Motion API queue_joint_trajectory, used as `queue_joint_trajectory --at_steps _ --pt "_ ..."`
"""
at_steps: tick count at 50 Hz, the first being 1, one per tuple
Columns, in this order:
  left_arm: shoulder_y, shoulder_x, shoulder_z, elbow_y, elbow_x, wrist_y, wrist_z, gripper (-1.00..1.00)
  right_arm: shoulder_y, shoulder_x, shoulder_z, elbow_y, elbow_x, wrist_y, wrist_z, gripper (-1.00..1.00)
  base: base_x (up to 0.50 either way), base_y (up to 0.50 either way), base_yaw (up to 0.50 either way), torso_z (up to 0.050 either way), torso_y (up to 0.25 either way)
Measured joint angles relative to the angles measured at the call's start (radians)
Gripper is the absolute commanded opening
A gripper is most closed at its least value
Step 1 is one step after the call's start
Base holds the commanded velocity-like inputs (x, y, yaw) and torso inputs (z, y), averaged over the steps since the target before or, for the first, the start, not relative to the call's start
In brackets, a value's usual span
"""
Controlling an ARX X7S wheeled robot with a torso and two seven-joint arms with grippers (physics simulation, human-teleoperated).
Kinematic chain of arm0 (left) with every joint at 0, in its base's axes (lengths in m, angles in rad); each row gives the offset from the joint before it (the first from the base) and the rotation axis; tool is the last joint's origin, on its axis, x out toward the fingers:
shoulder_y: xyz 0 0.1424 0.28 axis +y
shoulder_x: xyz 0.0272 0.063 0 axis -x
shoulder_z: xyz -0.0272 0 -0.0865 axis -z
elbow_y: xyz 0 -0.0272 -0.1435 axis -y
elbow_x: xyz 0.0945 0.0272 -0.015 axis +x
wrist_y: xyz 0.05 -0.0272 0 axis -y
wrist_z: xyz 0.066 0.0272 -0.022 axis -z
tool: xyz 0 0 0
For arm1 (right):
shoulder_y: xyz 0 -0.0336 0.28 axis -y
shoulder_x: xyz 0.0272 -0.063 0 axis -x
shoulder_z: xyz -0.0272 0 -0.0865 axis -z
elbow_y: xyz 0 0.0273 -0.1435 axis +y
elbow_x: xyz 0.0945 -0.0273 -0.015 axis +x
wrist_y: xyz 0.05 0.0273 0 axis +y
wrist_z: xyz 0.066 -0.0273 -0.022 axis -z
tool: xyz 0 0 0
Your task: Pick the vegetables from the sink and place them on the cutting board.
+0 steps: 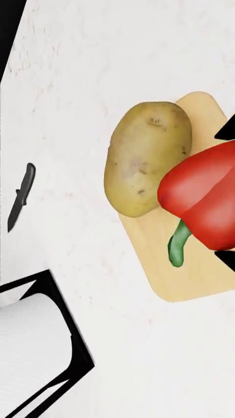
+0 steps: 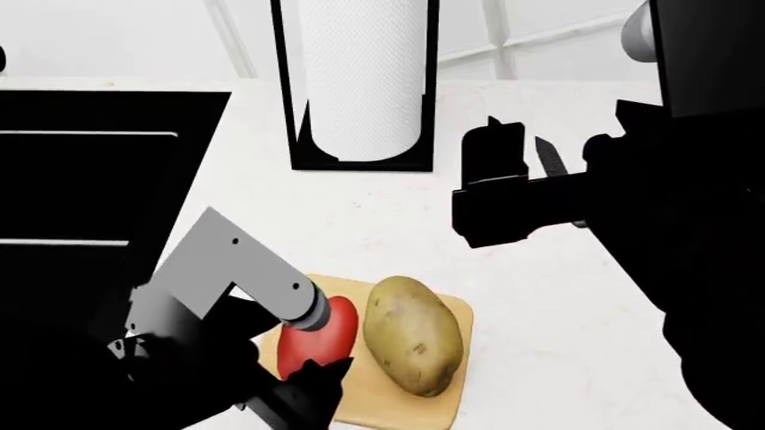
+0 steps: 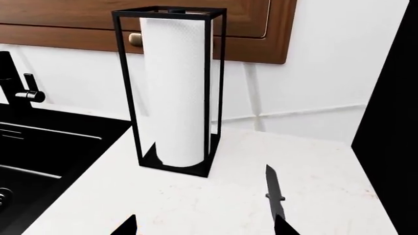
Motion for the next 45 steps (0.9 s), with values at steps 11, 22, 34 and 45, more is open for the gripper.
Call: queue_joint_trajectory --at_steps 11,22,34,45 --pt "-0.016 0.009 0.029 -0.035 0.044 0.02 0.032 -1.0 -0.008 0.004 -0.002 -0.001 0.0 -0.006 -0.004 1.0 0.0 0.0 0.0 0.0 0.0" --pt "-0.022 0.007 0.049 -0.056 0.07 0.033 0.046 -1.0 -0.018 0.009 -0.003 -0.005 0.001 -0.012 -0.007 1.0 0.0 0.0 0.0 0.0 0.0" --pt "-0.029 0.007 0.044 -0.052 0.047 0.031 0.024 1.0 -0.028 0.013 -0.004 -0.008 0.004 -0.019 -0.008 1.0 0.0 0.0 0.0 0.0 0.0" --pt "-0.043 0.008 0.025 -0.037 -0.003 0.023 -0.015 1.0 -0.034 0.017 -0.005 -0.011 0.008 -0.024 -0.007 1.0 0.0 0.0 0.0 0.0 0.0"
